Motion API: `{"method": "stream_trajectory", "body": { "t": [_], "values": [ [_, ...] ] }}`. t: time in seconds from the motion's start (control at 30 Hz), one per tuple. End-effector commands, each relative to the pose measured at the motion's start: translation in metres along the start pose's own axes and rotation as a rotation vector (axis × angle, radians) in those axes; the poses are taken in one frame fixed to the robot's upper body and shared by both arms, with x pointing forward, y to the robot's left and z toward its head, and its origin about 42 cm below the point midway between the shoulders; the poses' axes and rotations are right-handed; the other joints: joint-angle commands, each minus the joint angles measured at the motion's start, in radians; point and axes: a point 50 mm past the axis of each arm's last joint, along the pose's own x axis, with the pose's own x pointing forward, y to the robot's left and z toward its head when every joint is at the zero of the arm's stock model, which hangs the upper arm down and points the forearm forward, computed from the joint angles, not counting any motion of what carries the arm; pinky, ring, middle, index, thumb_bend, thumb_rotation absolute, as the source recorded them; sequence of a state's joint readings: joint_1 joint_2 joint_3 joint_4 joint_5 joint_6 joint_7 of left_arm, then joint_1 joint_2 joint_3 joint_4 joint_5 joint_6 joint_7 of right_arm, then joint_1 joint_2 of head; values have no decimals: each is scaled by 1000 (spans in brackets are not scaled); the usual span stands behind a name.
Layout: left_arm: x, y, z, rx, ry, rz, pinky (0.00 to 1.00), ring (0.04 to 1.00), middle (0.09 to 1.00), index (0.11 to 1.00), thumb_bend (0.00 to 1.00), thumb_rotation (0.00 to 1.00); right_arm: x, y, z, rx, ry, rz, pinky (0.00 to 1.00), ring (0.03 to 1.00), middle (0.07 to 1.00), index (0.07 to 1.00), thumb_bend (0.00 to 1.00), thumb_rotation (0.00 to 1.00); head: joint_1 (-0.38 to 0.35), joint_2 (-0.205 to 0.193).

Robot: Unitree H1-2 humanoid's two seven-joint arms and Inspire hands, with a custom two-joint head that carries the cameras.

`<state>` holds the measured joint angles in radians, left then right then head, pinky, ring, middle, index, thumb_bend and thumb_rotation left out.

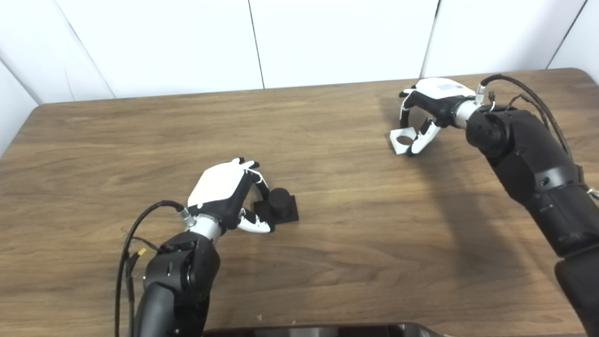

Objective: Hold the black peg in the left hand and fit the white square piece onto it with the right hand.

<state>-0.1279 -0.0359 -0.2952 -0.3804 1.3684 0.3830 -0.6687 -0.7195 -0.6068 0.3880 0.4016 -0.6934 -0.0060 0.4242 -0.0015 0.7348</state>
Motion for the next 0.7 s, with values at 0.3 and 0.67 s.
{"method": "stream_trajectory", "body": {
  "t": [0.3,0.67],
  "values": [
    [5,7,6,3,-26,41,1000,1000,941,488,525,62,-25,-53,29,-71,-91,-124,947,1000,950,493,525,149,-4,-6],
    [7,8,8,-2,-28,40,1000,1000,941,489,525,62,-49,-60,71,-103,-214,-144,1000,1000,962,493,525,150,-4,-7]
  ]
}}
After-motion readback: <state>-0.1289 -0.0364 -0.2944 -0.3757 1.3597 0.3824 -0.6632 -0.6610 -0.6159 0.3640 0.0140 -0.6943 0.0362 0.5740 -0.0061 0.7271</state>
